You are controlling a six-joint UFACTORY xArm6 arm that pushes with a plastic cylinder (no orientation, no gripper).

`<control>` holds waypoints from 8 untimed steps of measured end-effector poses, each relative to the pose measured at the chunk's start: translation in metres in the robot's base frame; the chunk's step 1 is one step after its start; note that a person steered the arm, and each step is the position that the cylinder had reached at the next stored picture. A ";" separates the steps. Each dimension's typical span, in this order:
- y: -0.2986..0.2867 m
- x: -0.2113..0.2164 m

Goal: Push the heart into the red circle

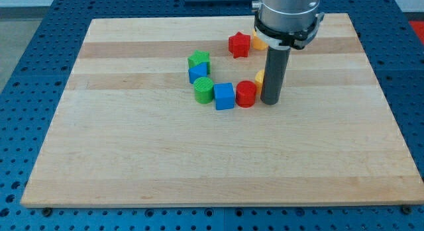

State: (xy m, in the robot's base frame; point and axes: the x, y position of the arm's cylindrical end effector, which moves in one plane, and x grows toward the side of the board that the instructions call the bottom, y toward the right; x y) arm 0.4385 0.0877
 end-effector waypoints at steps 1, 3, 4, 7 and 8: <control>0.008 0.000; 0.035 0.000; 0.037 -0.004; 0.037 -0.016; 0.037 -0.020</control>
State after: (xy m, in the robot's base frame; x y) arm 0.4187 0.1245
